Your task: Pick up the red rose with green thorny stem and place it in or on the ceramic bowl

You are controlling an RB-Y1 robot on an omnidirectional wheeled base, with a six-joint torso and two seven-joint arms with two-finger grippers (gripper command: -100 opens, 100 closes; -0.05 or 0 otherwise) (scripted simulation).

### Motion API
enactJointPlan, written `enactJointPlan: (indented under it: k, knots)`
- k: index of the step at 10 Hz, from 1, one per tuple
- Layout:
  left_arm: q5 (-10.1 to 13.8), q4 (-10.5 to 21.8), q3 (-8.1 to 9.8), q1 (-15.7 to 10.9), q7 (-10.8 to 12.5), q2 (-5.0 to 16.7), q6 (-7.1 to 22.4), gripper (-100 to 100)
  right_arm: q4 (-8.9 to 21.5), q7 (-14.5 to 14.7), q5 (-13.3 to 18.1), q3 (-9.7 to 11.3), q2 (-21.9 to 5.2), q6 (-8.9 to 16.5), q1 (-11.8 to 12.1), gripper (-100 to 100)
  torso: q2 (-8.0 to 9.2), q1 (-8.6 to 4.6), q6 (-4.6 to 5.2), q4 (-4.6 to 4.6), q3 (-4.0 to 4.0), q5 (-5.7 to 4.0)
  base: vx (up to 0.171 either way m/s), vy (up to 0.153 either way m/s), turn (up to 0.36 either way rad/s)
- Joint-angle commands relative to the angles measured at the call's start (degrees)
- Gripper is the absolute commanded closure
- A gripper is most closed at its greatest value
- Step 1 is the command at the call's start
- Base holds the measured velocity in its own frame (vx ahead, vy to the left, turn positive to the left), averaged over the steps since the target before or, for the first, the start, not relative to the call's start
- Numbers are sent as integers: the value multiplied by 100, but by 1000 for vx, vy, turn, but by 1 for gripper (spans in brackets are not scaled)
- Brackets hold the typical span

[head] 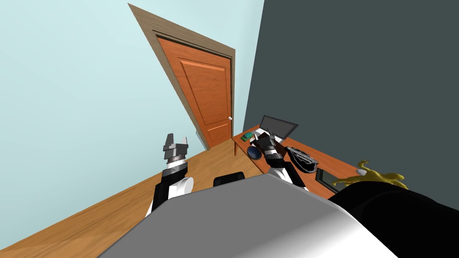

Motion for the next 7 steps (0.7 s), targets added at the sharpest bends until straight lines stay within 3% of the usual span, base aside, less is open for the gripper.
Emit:
enactJointPlan:
  k: [1, 3, 4, 7]
  knots:
    - [0, 0, 0, 0, 0, 0, 0, 0, 34, -61, -286, -26, -232, 35, 135, -100, 0, 0, 0, 0, 0, 0, 46, 19, 33]
    - [0, 0, 0, 0, 0, 0, 0, 0, 34, -61, -632, -26, -232, 35, 135, -100, -7, 2, 0, -1, -4, 0, 37, 13, 5]
    - [0, 0, 0, 0, 0, 0, 0, 0, 61, -123, -802, -53, -461, 72, 272, -100, 0, -1, 0, 0, 0, 0, 48, 25, 37]
    - [0, 0, 0, 0, 0, 0, 0, 0, 61, -123, -1214, -53, -461, 72, 272, -100, 1, 0, 0, 0, 0, 0, 24, 10, 3]
